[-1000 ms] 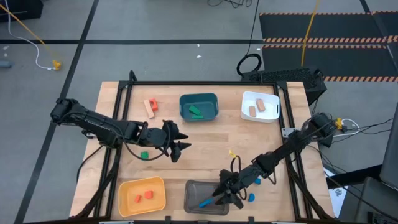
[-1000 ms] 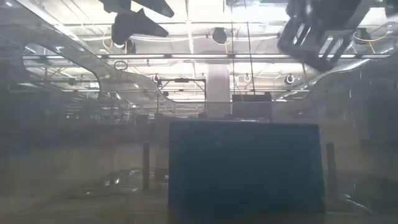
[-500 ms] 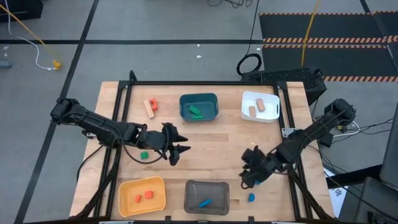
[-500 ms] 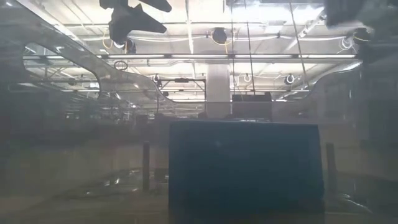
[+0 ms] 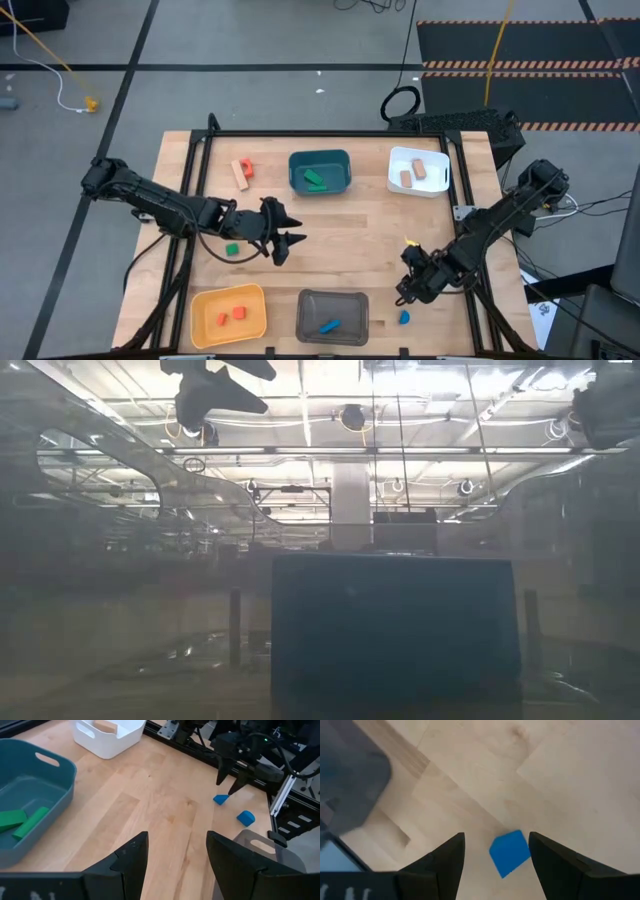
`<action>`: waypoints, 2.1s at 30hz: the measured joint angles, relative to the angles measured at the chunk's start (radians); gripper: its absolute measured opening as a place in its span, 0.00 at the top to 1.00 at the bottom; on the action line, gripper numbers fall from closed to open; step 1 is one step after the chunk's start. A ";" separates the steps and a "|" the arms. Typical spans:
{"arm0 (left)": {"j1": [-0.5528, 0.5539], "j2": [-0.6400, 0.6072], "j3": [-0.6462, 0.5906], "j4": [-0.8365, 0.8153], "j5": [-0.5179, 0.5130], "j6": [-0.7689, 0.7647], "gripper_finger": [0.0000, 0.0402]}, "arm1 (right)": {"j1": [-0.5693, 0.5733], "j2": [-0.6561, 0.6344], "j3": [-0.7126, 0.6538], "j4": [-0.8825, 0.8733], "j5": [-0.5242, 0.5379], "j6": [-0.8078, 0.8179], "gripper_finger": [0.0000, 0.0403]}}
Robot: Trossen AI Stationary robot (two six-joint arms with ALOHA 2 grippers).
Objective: Sort & place blocks by color
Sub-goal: Put the top blue block into the black bin
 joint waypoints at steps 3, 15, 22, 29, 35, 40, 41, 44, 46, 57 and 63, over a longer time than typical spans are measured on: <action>-0.009 0.000 0.000 -0.002 -0.001 0.000 0.50 | 0.016 0.013 0.000 0.022 0.000 0.026 0.48; -0.024 0.000 0.000 -0.015 -0.019 0.000 0.50 | 0.061 0.178 0.000 0.039 -0.081 -0.025 0.48; -0.024 0.000 0.000 -0.016 -0.019 0.000 0.50 | 0.061 0.227 0.002 0.041 -0.082 -0.078 0.48; -0.024 0.000 0.000 -0.016 -0.019 -0.001 0.50 | 0.061 0.227 0.001 0.038 -0.079 -0.068 0.63; -0.024 0.000 0.000 -0.016 -0.019 0.001 0.50 | 0.061 0.224 0.004 0.039 -0.068 -0.068 0.82; -0.024 0.000 0.000 -0.016 -0.019 0.001 0.50 | 0.061 0.224 0.003 0.048 -0.075 -0.065 0.88; -0.024 0.000 0.000 -0.016 -0.019 0.001 0.50 | 0.060 0.220 0.003 0.054 -0.076 -0.065 0.88; -0.024 0.000 0.000 -0.016 -0.019 0.001 0.50 | 0.060 0.201 0.001 0.064 -0.074 -0.066 0.88; -0.024 0.000 0.000 -0.016 -0.019 0.001 0.50 | 0.061 0.181 0.001 0.078 -0.055 -0.066 0.89; -0.024 0.000 0.000 -0.019 -0.019 0.002 0.50 | 0.060 0.046 -0.002 0.193 0.245 -0.185 0.90; -0.024 0.000 0.000 -0.019 -0.019 0.002 0.50 | 0.049 0.029 -0.002 0.404 0.390 -0.400 0.92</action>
